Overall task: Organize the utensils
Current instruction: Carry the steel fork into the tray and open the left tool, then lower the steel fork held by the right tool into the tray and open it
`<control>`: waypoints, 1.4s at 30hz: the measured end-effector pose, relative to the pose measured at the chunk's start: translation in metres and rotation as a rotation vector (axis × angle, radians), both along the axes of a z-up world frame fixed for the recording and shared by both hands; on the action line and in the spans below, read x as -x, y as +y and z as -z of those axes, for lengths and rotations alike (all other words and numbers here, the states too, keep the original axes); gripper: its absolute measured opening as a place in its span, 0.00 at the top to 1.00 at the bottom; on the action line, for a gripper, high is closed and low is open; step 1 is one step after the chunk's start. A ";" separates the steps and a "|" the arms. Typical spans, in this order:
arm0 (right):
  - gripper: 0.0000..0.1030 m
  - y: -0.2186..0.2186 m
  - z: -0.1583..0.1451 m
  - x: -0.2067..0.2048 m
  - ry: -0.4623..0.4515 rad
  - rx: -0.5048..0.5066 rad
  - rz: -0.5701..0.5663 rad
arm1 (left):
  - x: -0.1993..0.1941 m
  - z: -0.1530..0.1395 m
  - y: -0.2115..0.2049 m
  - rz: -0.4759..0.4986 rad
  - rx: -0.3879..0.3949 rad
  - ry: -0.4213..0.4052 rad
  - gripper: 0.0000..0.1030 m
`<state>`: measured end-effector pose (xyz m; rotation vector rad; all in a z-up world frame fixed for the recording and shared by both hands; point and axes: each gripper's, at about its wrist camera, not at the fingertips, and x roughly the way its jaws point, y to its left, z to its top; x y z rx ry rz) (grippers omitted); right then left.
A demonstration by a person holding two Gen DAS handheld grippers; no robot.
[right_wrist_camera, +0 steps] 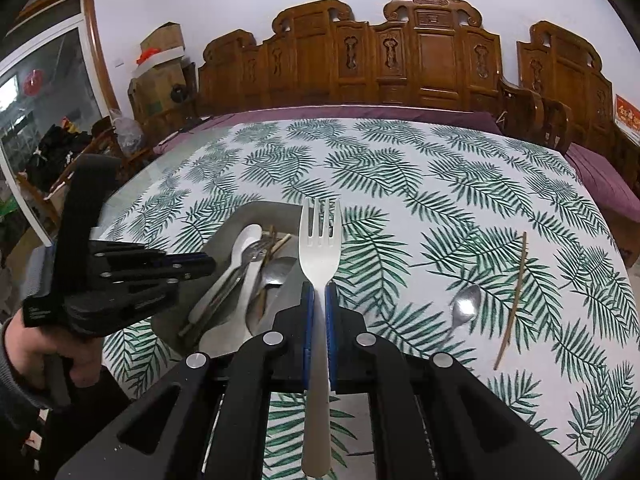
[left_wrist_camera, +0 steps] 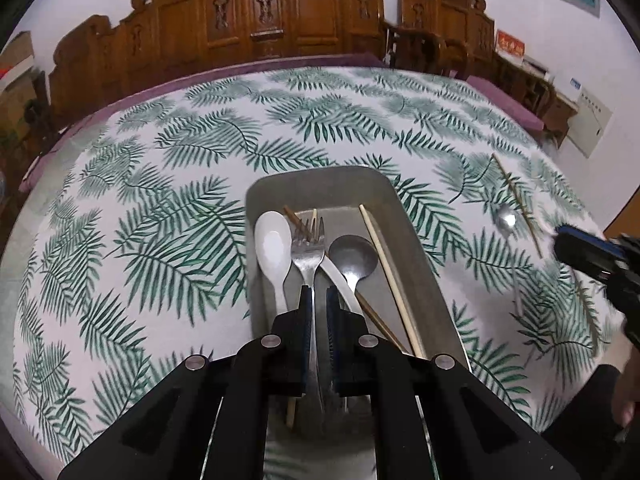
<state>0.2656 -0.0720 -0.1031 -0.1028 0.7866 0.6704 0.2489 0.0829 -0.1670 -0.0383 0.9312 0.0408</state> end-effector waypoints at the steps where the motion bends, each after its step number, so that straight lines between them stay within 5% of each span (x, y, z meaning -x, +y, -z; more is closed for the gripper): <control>1: 0.93 0.005 -0.001 0.001 0.002 -0.003 -0.007 | 0.005 -0.003 0.002 -0.002 0.004 -0.007 0.94; 25: 0.93 0.123 0.045 -0.023 0.148 0.014 -0.109 | 0.084 -0.038 0.054 -0.088 0.014 -0.091 0.78; 35: 0.89 0.122 0.065 -0.038 0.244 -0.046 -0.075 | 0.090 -0.032 0.055 -0.089 0.022 -0.080 0.78; 42: 0.89 0.109 0.050 -0.041 0.191 -0.067 -0.090 | 0.085 -0.033 0.046 -0.074 0.026 -0.080 0.78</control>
